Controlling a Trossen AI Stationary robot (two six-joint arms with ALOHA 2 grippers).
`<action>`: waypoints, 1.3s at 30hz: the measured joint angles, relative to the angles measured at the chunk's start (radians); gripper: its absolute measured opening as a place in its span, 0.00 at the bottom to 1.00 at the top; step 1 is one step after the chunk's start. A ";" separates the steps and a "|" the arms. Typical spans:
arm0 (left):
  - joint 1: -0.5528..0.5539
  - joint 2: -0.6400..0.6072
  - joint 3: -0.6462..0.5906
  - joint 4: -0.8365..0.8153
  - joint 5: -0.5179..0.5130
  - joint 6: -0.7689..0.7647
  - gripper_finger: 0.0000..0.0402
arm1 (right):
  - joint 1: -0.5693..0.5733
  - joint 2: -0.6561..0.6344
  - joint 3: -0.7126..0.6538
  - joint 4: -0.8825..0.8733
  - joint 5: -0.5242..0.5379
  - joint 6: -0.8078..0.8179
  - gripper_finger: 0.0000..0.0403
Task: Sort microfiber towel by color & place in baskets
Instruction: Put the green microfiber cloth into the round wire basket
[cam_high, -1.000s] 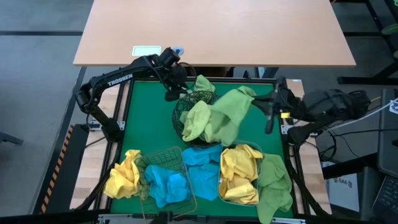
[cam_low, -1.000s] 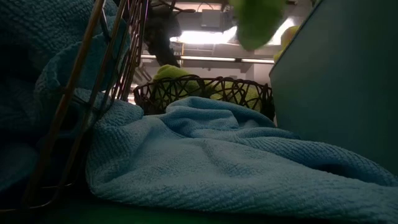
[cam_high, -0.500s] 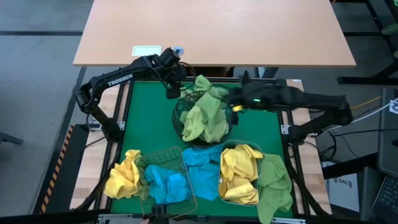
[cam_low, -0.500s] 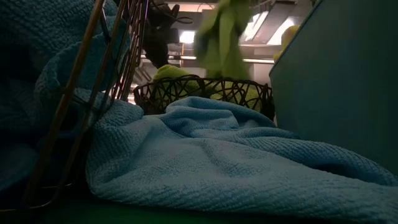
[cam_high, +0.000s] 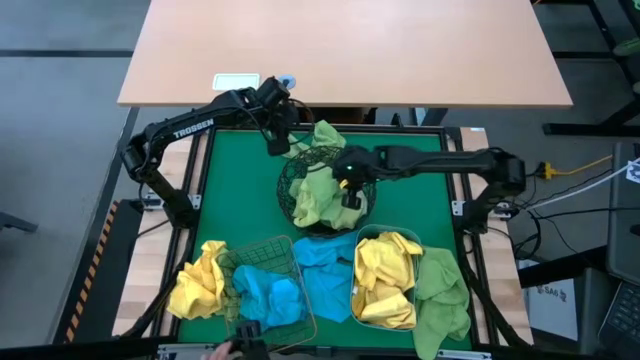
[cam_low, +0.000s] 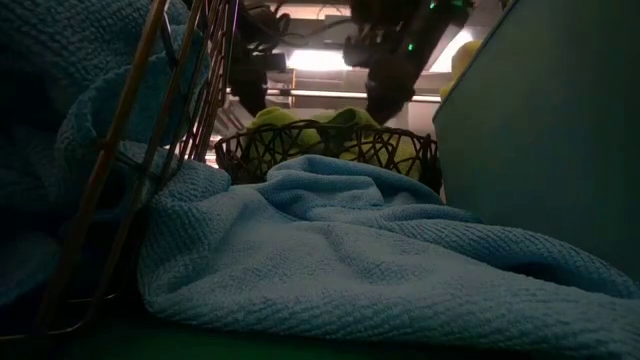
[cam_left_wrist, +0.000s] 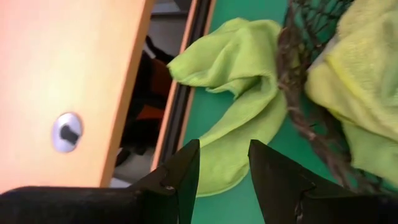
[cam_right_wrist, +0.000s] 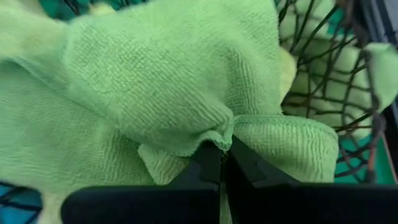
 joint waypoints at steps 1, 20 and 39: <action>0.000 0.000 0.000 0.000 -0.009 0.000 0.33 | 0.000 0.013 0.000 0.000 0.000 0.000 0.01; 0.118 0.147 0.001 0.002 -0.027 -0.114 0.51 | 0.003 0.046 0.000 0.001 -0.061 0.000 0.27; 0.271 0.200 0.003 -0.038 0.060 -0.726 0.49 | 0.003 0.046 0.000 0.000 -0.061 0.000 0.35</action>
